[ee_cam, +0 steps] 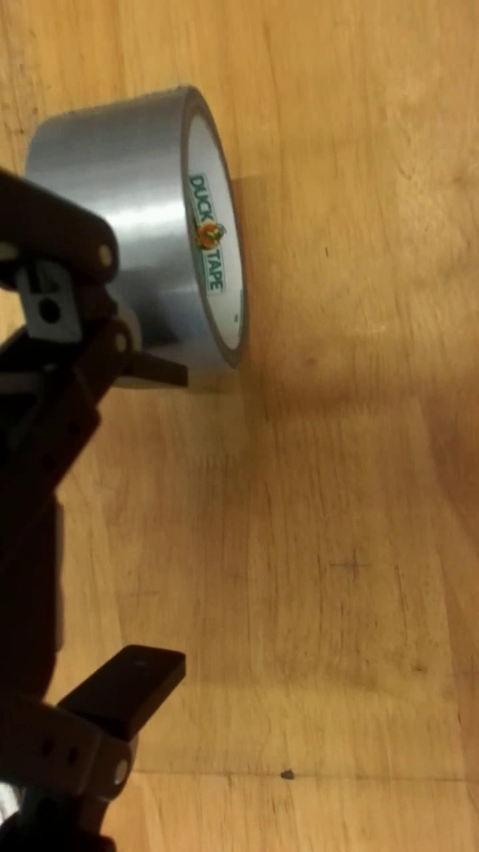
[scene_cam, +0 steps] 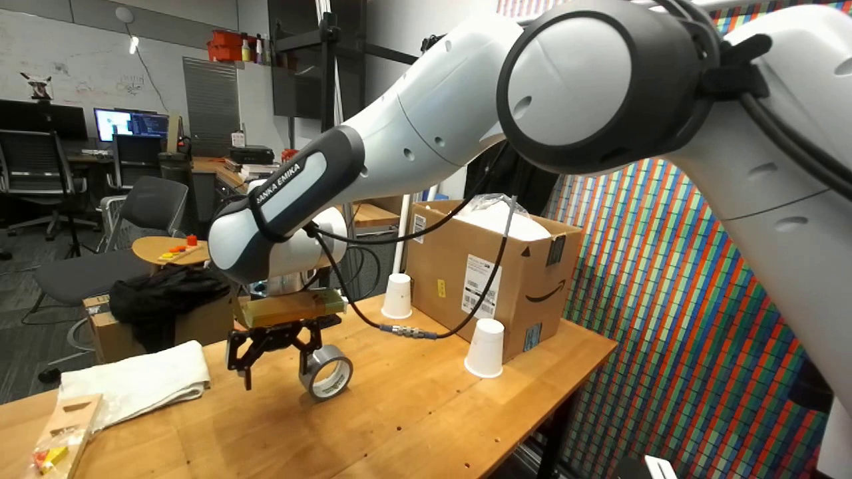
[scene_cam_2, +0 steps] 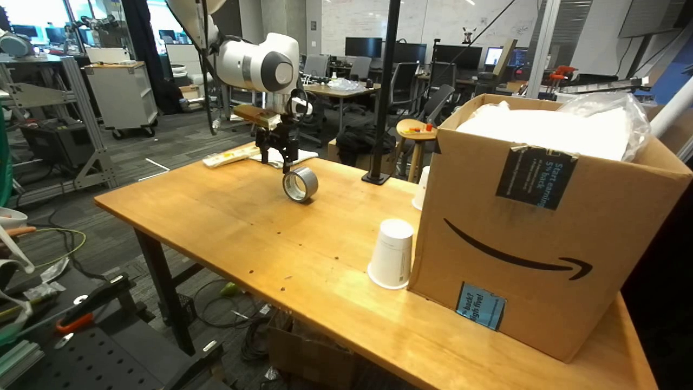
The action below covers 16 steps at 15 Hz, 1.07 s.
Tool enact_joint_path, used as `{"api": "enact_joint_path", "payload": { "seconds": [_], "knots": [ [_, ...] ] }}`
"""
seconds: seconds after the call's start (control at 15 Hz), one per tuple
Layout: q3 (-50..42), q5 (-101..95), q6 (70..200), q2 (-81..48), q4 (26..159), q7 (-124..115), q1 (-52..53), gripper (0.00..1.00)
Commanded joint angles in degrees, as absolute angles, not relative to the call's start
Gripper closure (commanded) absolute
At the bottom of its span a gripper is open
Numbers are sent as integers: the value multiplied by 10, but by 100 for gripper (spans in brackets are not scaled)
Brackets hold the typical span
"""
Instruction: Roll the grey masking tape to the right
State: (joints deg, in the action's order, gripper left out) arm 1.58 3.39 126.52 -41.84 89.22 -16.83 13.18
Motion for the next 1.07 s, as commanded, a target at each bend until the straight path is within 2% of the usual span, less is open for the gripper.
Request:
{"api": "enact_joint_path", "payload": {
  "seconds": [0.0, 1.0],
  "knots": [
    [5, 20, 1276, -392, 916, -180, 128, 0],
    [6, 28, 1298, -371, 967, -188, 120, 0]
  ]
}}
